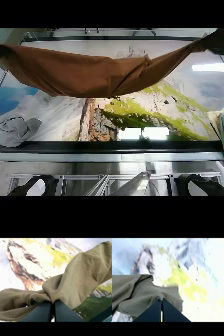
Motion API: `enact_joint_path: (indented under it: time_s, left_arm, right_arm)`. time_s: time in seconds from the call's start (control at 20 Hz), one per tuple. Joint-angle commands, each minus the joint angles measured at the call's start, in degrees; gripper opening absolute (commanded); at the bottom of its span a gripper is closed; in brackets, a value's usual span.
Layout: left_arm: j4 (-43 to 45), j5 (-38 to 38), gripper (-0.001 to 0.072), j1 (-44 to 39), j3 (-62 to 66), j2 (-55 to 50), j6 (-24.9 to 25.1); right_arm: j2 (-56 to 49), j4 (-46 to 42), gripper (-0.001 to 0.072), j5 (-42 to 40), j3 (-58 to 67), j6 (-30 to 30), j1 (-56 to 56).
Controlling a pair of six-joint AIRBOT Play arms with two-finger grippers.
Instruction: Fold the shirts.
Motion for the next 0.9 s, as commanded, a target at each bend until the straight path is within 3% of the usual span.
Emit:
enact_joint_path:
  time_s: [0.0,0.2,0.4,0.45,0.5,0.55,0.6,0.85]
  left_arm:
    - [-0.35,-0.92,0.0026,-0.07,0.02,1.62,-0.02]
    - [0.09,-1.73,0.0026,-1.57,-7.72,-0.81,1.33]
    - [0.17,-2.6,0.0024,-1.55,-16.68,-8.37,1.9]
    - [0.17,-2.6,0.0145,-1.55,-18.58,-10.62,2.47]
    - [0.2,-2.43,0.0467,-1.49,-20.22,-12.79,2.51]
    - [0.15,-2.19,0.0719,-0.87,-21.2,-15.19,2.34]
    - [0.15,-2.19,0.072,-0.04,-21.24,-17.55,2.34]
    - [2.82,-3.58,0.0718,4.61,-22.03,-23.43,2.25]
  right_arm:
    - [5.84,1.73,0.0023,0.83,0.96,-1.2,-0.48]
    - [4.28,1.64,0.0023,3.61,-2.27,-0.92,-0.46]
    - [-2.32,1.6,0.0024,2.78,-13.05,-0.76,-0.5]
    - [-4.44,1.57,0.0034,1.75,-15.76,-0.79,-0.5]
    - [-6.93,1.11,0.0239,1.66,-17.79,-0.76,-0.55]
    - [-9.53,0.68,0.0551,3.04,-18.4,-0.74,-0.63]
    - [-11.58,0.63,0.0599,4.9,-18.4,-0.74,-0.66]
    - [-14.32,3.89,0.0595,7.93,-21.16,-0.87,1.86]
